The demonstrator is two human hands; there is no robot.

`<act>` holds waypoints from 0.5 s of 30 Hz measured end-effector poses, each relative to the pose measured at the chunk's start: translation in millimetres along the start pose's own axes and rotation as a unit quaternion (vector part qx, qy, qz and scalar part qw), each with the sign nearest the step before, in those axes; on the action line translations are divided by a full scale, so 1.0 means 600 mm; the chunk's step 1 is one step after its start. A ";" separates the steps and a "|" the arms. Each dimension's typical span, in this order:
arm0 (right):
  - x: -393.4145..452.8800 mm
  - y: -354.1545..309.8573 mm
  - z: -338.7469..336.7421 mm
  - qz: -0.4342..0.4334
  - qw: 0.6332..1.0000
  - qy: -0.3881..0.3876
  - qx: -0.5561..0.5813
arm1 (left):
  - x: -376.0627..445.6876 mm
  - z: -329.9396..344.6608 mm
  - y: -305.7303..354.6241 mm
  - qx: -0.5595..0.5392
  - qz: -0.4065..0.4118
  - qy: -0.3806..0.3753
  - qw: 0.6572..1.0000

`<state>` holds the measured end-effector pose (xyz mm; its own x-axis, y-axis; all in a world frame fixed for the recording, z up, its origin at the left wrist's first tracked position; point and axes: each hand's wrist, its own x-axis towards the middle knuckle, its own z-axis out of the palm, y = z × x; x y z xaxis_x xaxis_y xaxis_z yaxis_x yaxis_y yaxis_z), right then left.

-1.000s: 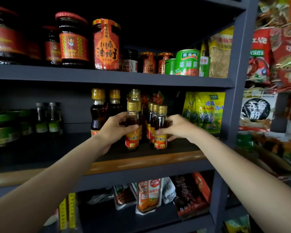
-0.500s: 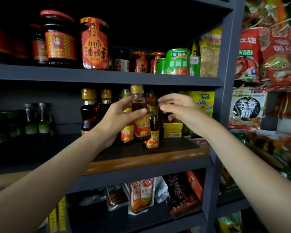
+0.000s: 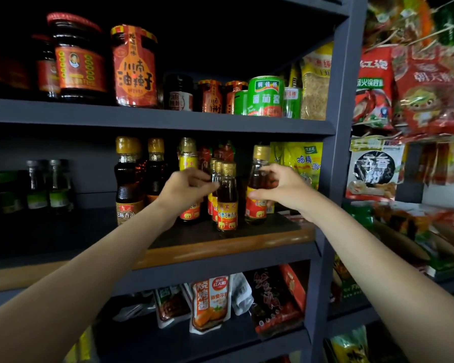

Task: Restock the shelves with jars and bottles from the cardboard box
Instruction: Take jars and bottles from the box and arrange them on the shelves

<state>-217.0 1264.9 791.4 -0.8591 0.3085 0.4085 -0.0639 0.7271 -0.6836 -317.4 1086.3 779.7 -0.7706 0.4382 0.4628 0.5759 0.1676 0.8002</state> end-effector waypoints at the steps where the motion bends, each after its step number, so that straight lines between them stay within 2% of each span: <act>1: 0.003 0.005 0.002 0.009 1.000 -0.001 -0.009 | 0.001 0.004 -0.009 0.033 -0.031 -0.026 0.999; 3: 0.011 0.013 0.009 0.023 0.999 -0.011 -0.020 | -0.001 0.021 -0.017 0.105 -0.069 -0.100 0.987; 5: 0.017 0.016 0.017 0.038 0.999 -0.028 -0.018 | -0.003 0.041 -0.018 0.150 -0.070 -0.130 0.978; 15: 0.022 0.013 0.032 0.057 0.994 -0.091 -0.028 | 0.010 0.059 -0.027 0.194 -0.082 -0.109 0.971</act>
<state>-238.7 1262.9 780.2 -0.9369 0.2794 0.2102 0.0642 0.7285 -0.6821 -321.9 1117.5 755.9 -0.8090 0.5469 0.2155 0.5422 0.5526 0.6330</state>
